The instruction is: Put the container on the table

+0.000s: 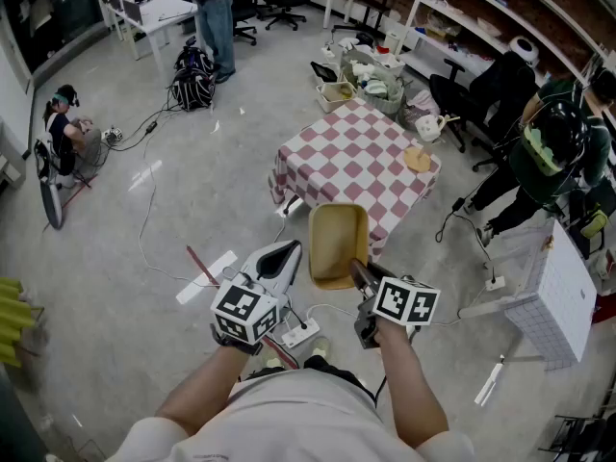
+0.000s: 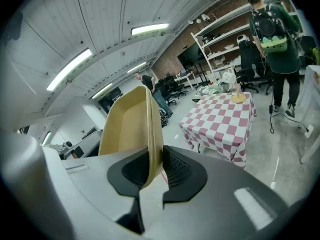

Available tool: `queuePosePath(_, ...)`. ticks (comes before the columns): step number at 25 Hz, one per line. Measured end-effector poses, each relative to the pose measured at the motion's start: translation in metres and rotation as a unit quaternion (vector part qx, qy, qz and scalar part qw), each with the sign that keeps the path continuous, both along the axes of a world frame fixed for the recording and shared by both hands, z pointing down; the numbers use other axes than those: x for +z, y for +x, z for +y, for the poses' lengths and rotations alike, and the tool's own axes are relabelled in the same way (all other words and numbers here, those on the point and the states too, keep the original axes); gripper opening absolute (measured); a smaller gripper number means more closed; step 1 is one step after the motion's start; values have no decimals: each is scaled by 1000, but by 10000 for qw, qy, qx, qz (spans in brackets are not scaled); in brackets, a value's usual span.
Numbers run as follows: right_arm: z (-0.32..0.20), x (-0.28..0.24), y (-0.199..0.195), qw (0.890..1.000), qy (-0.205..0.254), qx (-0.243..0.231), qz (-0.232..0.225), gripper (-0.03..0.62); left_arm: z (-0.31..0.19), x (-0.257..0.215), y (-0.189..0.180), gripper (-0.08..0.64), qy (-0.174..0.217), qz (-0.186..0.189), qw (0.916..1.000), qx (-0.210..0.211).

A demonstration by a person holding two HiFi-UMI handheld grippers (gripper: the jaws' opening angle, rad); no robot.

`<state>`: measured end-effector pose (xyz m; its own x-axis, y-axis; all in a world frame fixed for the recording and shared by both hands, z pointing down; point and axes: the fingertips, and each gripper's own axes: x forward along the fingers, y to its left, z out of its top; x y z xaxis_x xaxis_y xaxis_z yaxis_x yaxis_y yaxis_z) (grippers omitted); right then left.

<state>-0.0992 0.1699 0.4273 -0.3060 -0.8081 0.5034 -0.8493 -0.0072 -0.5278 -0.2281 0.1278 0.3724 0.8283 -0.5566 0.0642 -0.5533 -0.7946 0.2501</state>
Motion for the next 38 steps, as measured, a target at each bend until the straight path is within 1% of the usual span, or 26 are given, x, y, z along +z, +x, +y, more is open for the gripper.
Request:
queuePosePath(10,3,7,-7,10000,-43,36,27,63,3,4,-3,5,-18,15,10000,70)
queuePosePath(12,4,7,-10,10000,-42,49,-60,63,4,5,-4,5,-34,19,10000,86)
queuePosePath(16,9,6,-20,9988,-19,80,-478,64,9,6,-11,5,-72,33,9999,110)
queuePosePath(19,14,8,-18,9985,5,219,-508,64,11,9,-16,5,-54,59,9999,148)
queuePosePath(23,9,6,-12,9980,53,421,-479,64,3,8,-17,5,61,80,9997,229)
queuePosePath(25,12,6,2,9974,6,515,-509,64,3,9,-4,5,27,33,9996,267)
queuePosePath(29,24,10,49,9963,-121,607,-590,64,14,10,41,5,-83,-66,9994,320)
queuePosePath(31,19,18,56,9959,-147,632,-628,64,11,17,48,5,-85,-107,9993,362)
queuePosePath(35,-6,35,50,9957,-165,646,-641,64,-12,33,44,5,-96,-147,9990,407)
queuePosePath(38,-24,42,75,9957,-217,593,-683,64,-28,36,68,5,-123,-197,9992,339)
